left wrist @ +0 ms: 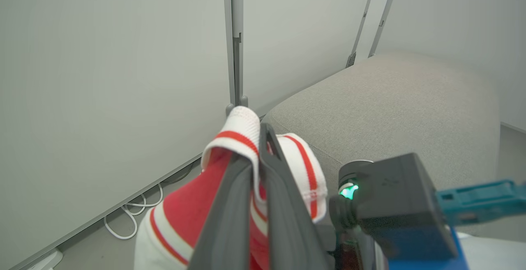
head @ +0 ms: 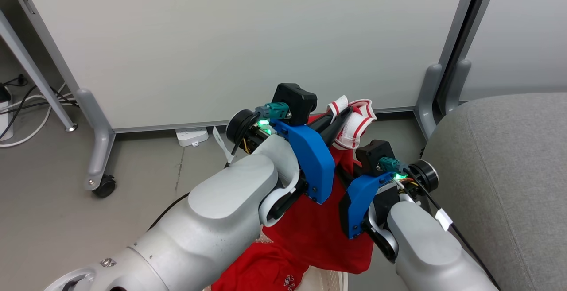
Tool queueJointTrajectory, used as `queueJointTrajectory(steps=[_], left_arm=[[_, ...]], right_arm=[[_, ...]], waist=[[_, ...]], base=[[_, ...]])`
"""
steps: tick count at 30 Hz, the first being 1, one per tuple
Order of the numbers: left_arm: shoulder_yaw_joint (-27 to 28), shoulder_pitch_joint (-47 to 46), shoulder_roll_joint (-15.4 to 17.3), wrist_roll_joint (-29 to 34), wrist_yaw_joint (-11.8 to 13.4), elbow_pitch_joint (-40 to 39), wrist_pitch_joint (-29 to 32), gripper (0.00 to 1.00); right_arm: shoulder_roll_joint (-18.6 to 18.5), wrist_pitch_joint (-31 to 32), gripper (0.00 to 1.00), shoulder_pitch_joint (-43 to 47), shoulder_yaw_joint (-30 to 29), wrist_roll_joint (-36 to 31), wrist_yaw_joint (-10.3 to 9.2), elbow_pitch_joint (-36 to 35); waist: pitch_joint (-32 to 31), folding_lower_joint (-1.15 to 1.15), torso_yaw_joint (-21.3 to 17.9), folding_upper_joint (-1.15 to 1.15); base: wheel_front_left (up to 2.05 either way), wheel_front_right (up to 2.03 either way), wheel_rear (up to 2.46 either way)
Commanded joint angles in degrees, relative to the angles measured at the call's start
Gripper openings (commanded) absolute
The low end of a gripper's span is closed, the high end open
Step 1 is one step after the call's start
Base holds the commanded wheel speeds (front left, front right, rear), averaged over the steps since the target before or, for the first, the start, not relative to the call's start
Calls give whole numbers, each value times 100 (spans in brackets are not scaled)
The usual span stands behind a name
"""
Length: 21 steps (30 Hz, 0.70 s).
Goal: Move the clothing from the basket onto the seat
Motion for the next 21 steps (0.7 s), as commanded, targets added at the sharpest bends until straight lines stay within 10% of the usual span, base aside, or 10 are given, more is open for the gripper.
queueJointTrajectory(steps=[1,18,19,21], left_arm=[[-27,-48,9,-47,12,39,-41,0],[-240,-63,10,-265,71,182,-165,0],[-246,-77,9,-261,79,182,-209,16],[-252,-95,9,-239,76,177,-350,100]], right_arm=[[-10,-58,0,-119,34,34,-4,53],[-10,-294,0,-210,244,174,-4,405],[-10,-311,0,-218,242,182,-4,419],[-10,-331,0,-234,231,197,-4,437]], waist=[[-14,0,-21,0],[-36,0,-101,0],[-30,0,-102,0],[-20,0,-102,0]], base=[[0,0,0],[0,0,0],[0,0,0],[0,0,0]])
